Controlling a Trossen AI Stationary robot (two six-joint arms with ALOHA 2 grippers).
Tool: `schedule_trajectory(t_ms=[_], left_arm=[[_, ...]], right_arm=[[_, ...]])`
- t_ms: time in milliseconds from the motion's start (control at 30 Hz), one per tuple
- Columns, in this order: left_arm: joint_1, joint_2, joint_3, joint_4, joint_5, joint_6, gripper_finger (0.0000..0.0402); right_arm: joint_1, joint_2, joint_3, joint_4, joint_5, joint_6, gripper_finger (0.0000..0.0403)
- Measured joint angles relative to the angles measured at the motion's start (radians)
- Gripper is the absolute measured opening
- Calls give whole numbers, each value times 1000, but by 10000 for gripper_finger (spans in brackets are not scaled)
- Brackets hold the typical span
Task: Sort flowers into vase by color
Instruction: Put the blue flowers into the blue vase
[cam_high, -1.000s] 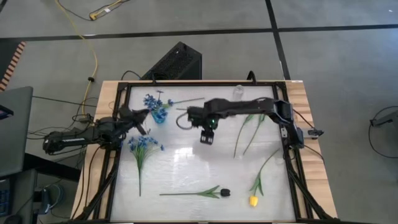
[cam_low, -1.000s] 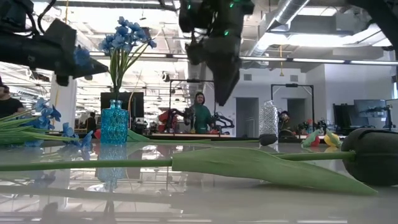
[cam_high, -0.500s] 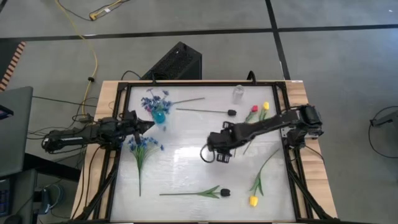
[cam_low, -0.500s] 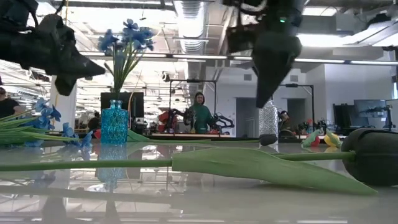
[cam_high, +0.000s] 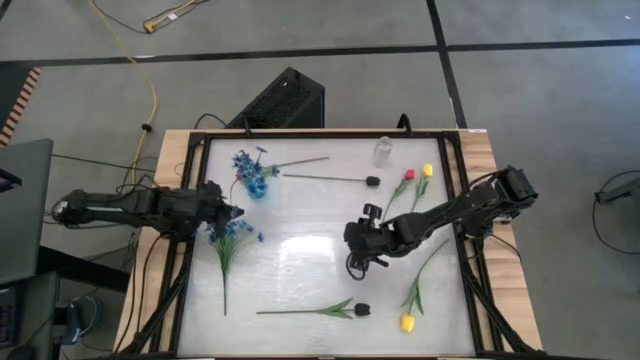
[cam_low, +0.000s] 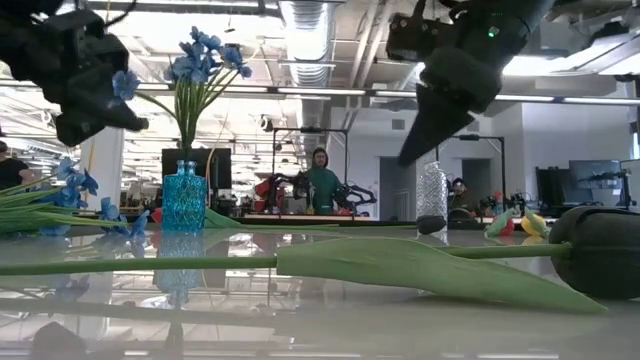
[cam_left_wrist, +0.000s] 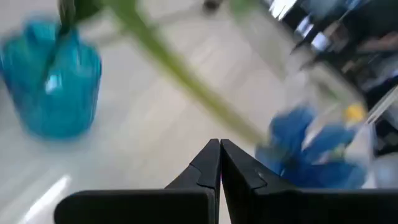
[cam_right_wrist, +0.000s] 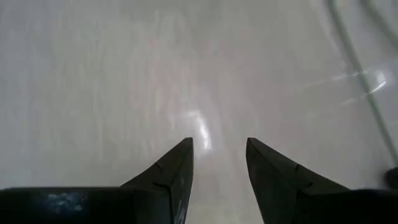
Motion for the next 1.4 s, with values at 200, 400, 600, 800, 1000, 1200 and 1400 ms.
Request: schedule_trajectory(t_ms=[200, 400, 600, 800, 1000, 1200, 1400], left_arm=[[-82, 302, 167, -174, 103, -79, 0], [-217, 531, 413, -508, 135, -273, 0], [-372, 681, 554, -537, 144, -448, 0], [-478, 802, 554, -500, 158, -582, 0], [-534, 918, 553, -497, 251, -727, 16], [-573, 1023, 553, -496, 292, -784, 82], [-577, 1101, 553, -489, 262, -824, 172]], right_arm=[[17, 0, 0, 76, 81, -82, 167], [26, 1, 0, 89, 85, -140, 167], [30, 2, 0, 89, 85, -170, 167], [30, 2, 0, 181, 84, -272, 167], [26, 2, 1, 324, 51, -419, 167], [-3, 2, 1, 391, -20, -521, 167], [-72, 2, 1, 429, -102, -560, 167]])
